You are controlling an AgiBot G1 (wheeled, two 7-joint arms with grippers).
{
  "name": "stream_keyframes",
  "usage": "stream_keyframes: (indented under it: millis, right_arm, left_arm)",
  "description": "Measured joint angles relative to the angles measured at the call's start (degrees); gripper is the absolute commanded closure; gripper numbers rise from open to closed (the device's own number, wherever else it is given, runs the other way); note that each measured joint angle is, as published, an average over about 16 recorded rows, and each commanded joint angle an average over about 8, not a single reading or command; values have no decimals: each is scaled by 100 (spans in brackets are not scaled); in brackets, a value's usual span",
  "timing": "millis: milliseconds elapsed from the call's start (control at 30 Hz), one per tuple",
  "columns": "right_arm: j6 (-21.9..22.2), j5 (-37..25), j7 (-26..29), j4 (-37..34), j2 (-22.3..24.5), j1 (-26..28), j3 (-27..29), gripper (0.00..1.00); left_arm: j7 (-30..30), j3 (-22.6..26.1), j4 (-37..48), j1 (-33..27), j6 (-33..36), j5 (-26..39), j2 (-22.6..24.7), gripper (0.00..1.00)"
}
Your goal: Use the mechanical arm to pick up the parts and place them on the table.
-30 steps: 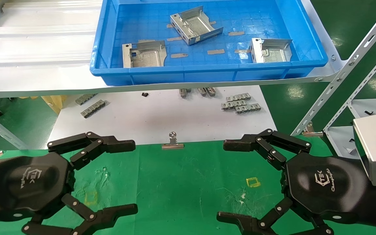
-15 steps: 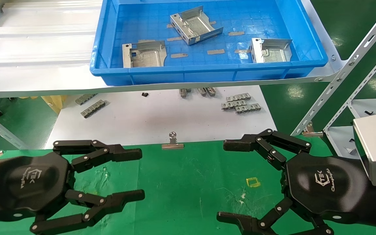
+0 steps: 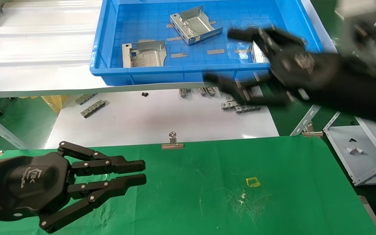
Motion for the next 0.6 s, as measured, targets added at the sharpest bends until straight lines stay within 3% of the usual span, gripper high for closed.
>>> stream_keyframes:
  millis: [267,533,600]
  right_arm:
    - [1062,-1558,605,-1078,-1077,1293,-817,0]
    - [1662,-2719,982,-2682,-2272,2470,-1516,1]
    - [1759,-2914,1015,-3086,-2515,2704,-1643,12]
  left_arm:
    - [0,1,0,0,0,0,0,100]
    - [1,2,0,-1,0,-1,-1,100]
    - [1,2,0,-1,0,-1,-1,100]
